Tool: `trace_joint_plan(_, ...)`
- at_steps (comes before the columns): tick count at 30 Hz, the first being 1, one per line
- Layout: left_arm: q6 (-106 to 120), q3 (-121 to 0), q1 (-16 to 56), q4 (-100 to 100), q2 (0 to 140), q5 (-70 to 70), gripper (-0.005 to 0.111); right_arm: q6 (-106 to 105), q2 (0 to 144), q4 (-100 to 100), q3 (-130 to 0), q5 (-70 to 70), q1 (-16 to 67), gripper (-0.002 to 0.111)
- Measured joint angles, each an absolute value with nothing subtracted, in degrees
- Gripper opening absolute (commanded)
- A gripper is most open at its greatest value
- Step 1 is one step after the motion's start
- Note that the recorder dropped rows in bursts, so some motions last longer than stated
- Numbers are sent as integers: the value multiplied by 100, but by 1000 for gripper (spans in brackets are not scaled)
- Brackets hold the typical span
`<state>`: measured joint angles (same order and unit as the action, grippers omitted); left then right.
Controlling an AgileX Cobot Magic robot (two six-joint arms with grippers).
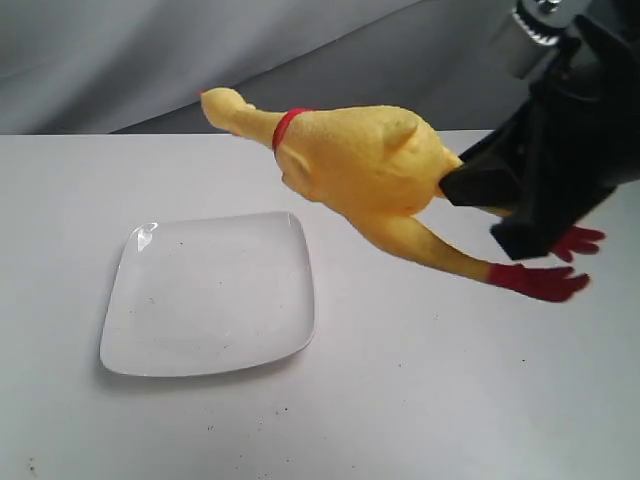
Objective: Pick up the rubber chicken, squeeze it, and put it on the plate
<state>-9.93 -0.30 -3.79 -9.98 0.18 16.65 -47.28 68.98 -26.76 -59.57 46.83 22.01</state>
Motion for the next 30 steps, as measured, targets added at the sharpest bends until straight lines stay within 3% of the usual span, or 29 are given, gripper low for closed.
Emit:
trace_joint_plan(6,-993,-30,-379,-998,18,1665,1,-4783,6159,-2726,-5957,5762,2201,0)
trace_joint_plan(13,-919,-30,-379,-1086,18,1633,1,-4783,5946,-3554,-5957,5987,2201,0)
trace_joint_plan(21,-612,-30,-379,-2438,18,194,1,-4783,5946,-3922,-5957,6101,2201,0)
trace_joint_plan(30,-1246,-30,-379,-2500,18,-577,1,-4783,5946,-4111,-5957,6413,2201,0)
